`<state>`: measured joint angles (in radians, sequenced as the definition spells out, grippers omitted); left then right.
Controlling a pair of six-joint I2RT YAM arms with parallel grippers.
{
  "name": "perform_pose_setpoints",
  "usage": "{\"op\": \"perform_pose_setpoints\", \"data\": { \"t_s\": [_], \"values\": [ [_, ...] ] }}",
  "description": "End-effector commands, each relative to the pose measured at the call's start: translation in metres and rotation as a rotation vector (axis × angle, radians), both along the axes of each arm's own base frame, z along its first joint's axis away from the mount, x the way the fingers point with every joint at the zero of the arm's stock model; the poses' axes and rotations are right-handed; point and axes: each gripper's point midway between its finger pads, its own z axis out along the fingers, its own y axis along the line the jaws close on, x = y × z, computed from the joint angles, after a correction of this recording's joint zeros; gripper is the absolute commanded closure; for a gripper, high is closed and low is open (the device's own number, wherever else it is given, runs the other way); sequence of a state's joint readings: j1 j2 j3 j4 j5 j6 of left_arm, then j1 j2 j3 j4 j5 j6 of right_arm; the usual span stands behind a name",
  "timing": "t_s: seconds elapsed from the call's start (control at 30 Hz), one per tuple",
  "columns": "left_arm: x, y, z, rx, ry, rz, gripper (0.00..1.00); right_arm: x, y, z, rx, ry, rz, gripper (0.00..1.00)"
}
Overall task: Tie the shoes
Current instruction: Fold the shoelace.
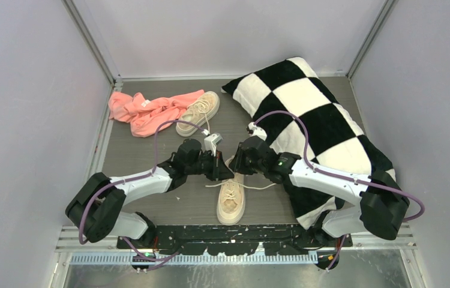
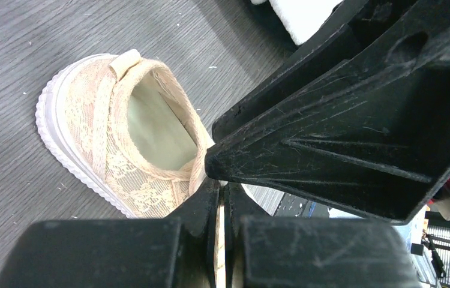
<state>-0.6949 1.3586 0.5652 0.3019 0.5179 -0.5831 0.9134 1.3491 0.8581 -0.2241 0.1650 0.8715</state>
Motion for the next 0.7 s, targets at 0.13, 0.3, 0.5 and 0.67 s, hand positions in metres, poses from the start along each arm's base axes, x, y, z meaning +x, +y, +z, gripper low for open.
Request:
{"op": "perform_pose_setpoints", "data": {
  "t_s": [0.13,0.3,0.5,0.67],
  "values": [
    [0.006,-0.008,0.020,-0.045,-0.059,-0.017,0.99,0.006,0.001,0.017,0.049,-0.049,-0.021,0.96],
    [0.006,-0.001,0.020,-0.012,-0.056,0.008,0.83,0.000,0.001,0.022,0.070,-0.039,-0.007,0.99],
    [0.004,0.012,0.020,0.002,-0.096,0.059,0.67,-0.011,-0.001,0.022,0.085,-0.013,0.022,0.99],
    [0.005,0.017,0.019,0.014,-0.127,0.069,0.68,-0.016,-0.004,0.018,0.082,-0.001,0.029,0.99]
  ]
}}
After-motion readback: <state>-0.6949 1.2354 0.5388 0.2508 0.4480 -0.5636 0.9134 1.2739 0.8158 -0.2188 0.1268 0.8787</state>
